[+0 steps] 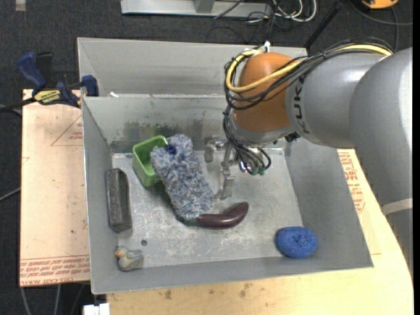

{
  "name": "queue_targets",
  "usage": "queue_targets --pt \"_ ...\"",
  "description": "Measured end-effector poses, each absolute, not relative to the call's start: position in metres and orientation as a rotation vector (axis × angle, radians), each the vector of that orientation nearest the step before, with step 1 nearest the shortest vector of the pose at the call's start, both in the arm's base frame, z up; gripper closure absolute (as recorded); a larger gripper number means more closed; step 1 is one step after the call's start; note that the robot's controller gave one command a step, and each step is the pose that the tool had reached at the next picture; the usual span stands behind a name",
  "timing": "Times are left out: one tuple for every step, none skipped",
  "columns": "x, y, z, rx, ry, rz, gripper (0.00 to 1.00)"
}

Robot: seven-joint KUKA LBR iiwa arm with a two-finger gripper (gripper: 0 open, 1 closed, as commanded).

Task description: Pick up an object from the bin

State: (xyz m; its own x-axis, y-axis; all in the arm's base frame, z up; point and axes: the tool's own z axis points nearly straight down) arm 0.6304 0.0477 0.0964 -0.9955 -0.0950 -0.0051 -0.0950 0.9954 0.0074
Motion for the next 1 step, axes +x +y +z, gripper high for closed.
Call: queue_targets --pt "0.6053 0.0389 0.0834 -0.037 3.144 -0.006 0.00"
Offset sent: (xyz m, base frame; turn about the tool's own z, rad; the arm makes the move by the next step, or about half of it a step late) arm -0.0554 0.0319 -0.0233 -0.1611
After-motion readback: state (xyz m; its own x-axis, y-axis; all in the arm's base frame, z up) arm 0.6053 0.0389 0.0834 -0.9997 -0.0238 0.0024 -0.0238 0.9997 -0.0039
